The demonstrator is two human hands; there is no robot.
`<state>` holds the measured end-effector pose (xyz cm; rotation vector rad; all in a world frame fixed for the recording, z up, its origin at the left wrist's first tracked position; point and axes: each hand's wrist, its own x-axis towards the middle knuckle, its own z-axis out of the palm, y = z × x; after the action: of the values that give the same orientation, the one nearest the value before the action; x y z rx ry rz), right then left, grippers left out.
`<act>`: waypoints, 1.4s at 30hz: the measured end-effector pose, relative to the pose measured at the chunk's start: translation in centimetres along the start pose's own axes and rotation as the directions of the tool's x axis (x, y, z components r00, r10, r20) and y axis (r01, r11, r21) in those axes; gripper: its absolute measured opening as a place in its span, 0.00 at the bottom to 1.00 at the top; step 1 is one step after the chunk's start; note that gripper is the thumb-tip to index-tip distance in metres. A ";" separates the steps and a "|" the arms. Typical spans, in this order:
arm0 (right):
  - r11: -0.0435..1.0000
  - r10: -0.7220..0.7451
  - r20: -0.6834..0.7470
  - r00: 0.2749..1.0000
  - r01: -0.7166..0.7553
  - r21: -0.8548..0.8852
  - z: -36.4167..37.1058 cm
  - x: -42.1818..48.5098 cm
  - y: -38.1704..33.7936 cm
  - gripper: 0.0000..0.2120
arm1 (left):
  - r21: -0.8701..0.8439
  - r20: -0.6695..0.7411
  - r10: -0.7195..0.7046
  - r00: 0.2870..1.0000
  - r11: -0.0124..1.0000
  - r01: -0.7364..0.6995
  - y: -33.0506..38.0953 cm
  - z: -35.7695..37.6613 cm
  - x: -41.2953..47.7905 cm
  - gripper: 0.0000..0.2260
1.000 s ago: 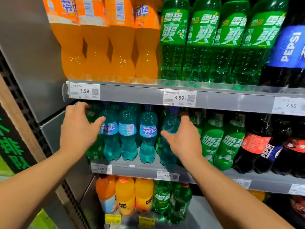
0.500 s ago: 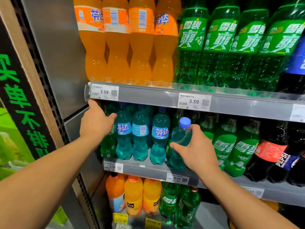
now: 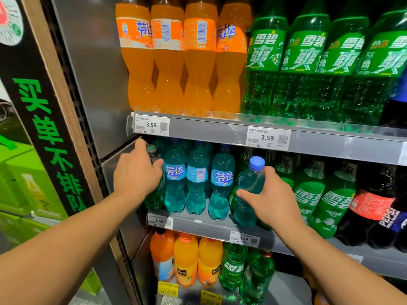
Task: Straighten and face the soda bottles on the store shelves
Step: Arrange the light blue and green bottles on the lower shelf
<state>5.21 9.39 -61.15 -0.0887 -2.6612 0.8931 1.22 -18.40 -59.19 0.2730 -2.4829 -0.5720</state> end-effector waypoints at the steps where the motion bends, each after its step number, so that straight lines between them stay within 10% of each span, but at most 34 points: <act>1: 1.000 -0.002 0.003 1.000 0.002 -0.005 0.0 0.0 0.0 0.25 | -0.003 0.018 0.004 1.000 1.000 -0.004 0.0 0.0 -0.4 0.16; 13: 0.988 -0.128 0.054 0.990 0.132 -0.077 0.1 -2.6 -2.4 0.31 | -0.057 -0.008 0.231 0.973 0.971 -0.231 0.0 -4.7 -3.3 0.17; 42: 0.936 -0.080 0.180 0.980 0.012 0.353 11.9 1.0 -18.1 0.26 | -0.120 0.246 0.167 0.955 0.983 -0.141 -7.4 -9.2 -9.7 0.16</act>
<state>1.17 -11.78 -59.02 0.1522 -2.6111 1.4077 14.96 -25.08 -60.40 -0.0383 -2.6804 -0.7023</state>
